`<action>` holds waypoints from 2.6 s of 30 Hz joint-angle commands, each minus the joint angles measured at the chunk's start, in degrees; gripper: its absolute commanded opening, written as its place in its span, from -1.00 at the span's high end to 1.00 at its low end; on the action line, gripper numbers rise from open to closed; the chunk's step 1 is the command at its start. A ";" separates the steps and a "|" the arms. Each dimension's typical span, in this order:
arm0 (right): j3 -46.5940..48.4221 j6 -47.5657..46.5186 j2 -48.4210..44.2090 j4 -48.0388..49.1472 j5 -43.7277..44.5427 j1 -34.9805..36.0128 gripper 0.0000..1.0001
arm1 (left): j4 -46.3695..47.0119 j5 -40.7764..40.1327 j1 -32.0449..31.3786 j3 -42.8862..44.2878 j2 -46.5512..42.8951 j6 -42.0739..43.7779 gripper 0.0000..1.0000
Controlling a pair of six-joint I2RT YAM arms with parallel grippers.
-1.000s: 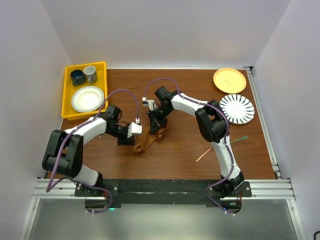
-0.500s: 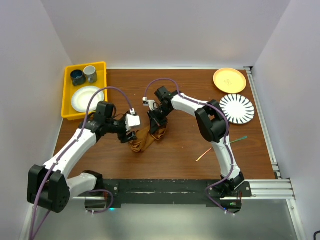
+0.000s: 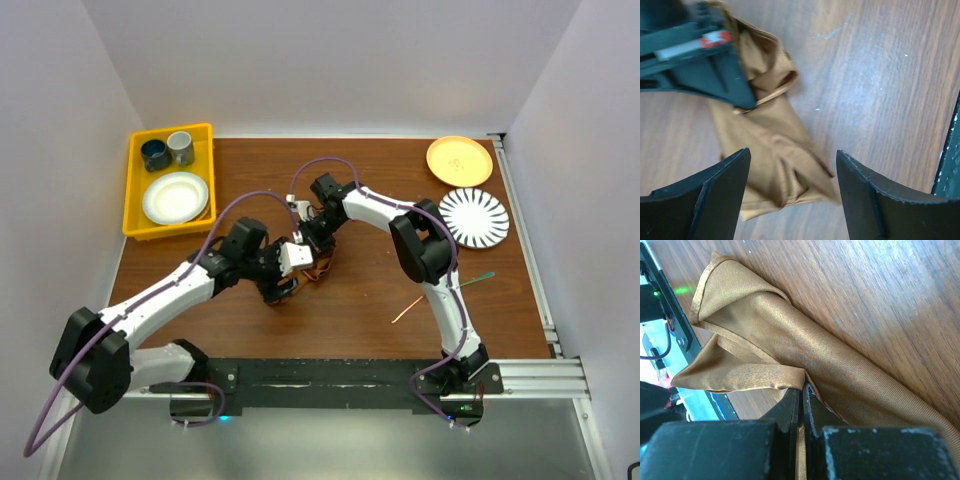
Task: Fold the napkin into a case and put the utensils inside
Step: Fold the 2/3-rectangle-folded napkin at the center of the board.
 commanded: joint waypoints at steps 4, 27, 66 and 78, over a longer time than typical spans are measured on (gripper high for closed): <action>-1.61 -0.89 3.50 -0.30 5.21 0.49 1.00 | 3.97 -9.63 -5.60 -0.27 3.77 -4.17 -0.43; -2.40 -4.14 2.98 -1.53 5.12 0.40 1.00 | 3.18 -14.56 -1.75 3.24 7.99 4.08 1.00; -24.20 -27.25 -37.02 7.00 9.07 -8.66 -0.64 | 1.60 1.61 5.73 0.69 21.97 20.61 1.00; -17.53 -18.38 -22.18 10.87 9.43 -8.04 -0.53 | 1.25 2.57 5.82 -0.80 20.30 23.07 1.00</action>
